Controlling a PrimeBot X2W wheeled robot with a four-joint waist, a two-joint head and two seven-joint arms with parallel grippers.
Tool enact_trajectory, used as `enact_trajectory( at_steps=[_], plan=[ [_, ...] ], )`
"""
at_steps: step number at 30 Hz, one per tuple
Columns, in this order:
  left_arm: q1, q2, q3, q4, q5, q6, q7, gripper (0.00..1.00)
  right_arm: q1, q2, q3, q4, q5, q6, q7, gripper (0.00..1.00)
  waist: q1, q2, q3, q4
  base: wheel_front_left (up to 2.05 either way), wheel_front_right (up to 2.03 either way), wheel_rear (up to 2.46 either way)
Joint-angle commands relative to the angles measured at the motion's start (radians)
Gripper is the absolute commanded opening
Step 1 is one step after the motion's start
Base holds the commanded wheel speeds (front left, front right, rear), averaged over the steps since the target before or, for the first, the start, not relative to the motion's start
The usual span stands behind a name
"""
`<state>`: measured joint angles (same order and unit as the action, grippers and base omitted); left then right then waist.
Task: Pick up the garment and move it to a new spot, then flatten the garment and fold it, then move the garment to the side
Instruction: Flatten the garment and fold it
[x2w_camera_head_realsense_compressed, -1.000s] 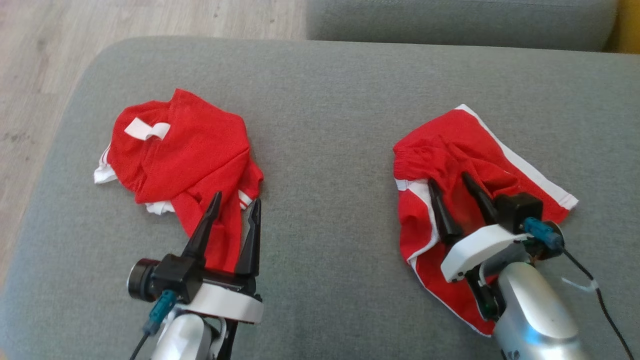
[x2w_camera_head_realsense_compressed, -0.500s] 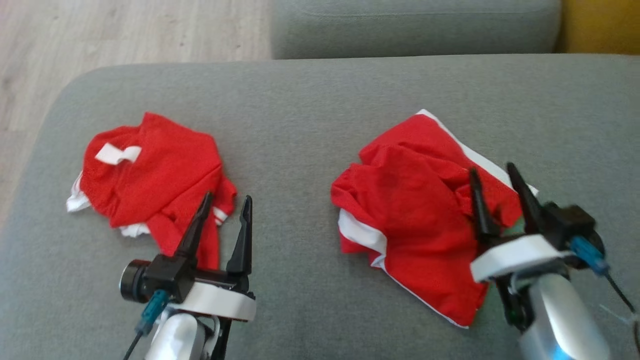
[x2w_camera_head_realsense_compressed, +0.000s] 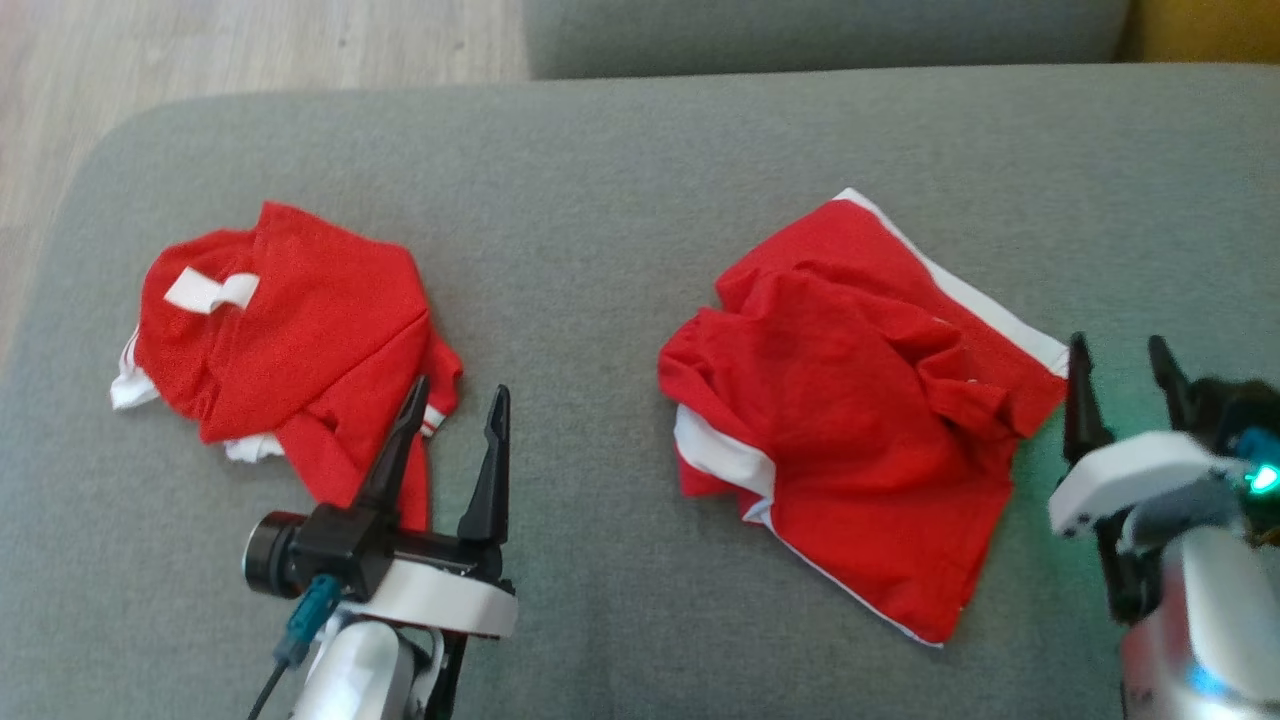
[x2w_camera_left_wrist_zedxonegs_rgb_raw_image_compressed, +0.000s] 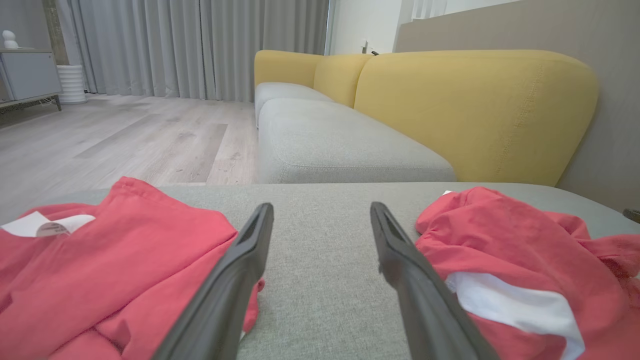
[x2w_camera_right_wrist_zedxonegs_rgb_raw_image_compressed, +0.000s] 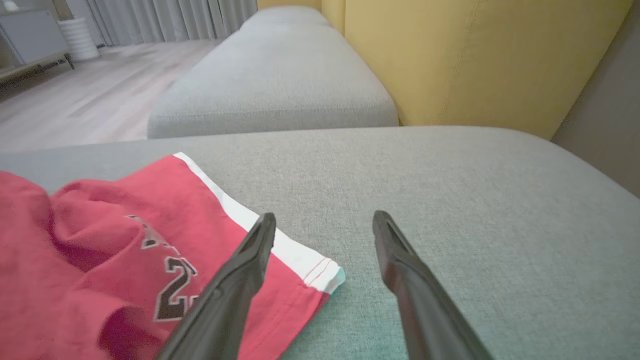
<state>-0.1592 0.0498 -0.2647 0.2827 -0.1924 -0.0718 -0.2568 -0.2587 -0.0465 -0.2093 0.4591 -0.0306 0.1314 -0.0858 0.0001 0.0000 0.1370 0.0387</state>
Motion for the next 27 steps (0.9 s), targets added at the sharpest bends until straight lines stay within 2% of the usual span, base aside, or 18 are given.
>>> enact_trajectory(
  at_steps=[1, 4, 10, 11, 12, 13, 16, 21, 27],
  plan=[
    [-0.045, 0.0, 0.019, -0.03, 0.007, -0.006, -0.005, 1.0, -0.061, -0.004, -0.005, 0.002, -0.017, -0.001, 0.024, 1.0, -0.0001, 0.0, 0.021, 0.019, 0.0, 0.0, 0.0],
    [-0.058, 0.0, 0.013, -0.028, 0.004, -0.008, -0.005, 1.0, -0.111, -0.004, -0.051, 0.084, -0.061, -0.001, 0.081, 1.0, -0.0001, 0.0, 0.043, 0.036, 0.0, 0.0, 0.0],
    [-0.071, 0.0, 0.016, -0.024, 0.009, -0.011, -0.005, 1.0, -0.16, -0.004, -0.079, 0.21, -0.112, -0.001, 0.138, 1.0, -0.0001, 0.0, 0.064, 0.05, 0.0, 0.0, 0.0],
    [-0.072, 0.0, 0.018, -0.024, 0.01, -0.012, -0.005, 1.0, -0.167, -0.004, -0.078, 0.228, -0.12, -0.001, 0.141, 0.78, -0.0001, 0.0, 0.065, 0.051, 0.0, 0.0, 0.0],
    [-0.073, 0.0, 0.021, -0.023, 0.01, -0.013, -0.005, 1.0, -0.174, -0.004, -0.076, 0.241, -0.126, -0.001, 0.139, 0.2, -0.0001, 0.0, 0.066, 0.051, 0.0, 0.0, 0.0],
    [-0.073, 0.0, 0.024, -0.023, 0.011, -0.013, -0.005, 1.0, -0.18, -0.004, -0.075, 0.251, -0.132, -0.001, 0.135, 0.0, -0.0001, 0.0, 0.067, 0.049, 0.0, 0.0, 0.0],
    [-0.071, 0.0, 0.032, -0.023, 0.013, -0.011, -0.005, 1.0, -0.204, -0.004, -0.094, 0.247, -0.185, -0.001, 0.11, 0.0, -0.0001, 0.0, 0.064, 0.037, 0.0, 0.0, 0.0],
    [-0.077, 0.0, 0.028, -0.028, 0.008, -0.008, -0.005, 1.0, -0.253, -0.019, -0.171, 0.145, -0.337, -0.001, 0.1, 0.0, -0.0001, 0.0, 0.065, 0.028, 0.0, 0.0, 0.0],
    [-0.093, 0.0, 0.015, -0.035, 0.001, -0.01, -0.005, 1.0, -0.352, -0.156, -0.17, 0.091, -0.452, -0.001, 0.129, 0.0, -0.0001, 0.0, 0.085, 0.044, 0.0, 0.0, 0.0]
  ],
)
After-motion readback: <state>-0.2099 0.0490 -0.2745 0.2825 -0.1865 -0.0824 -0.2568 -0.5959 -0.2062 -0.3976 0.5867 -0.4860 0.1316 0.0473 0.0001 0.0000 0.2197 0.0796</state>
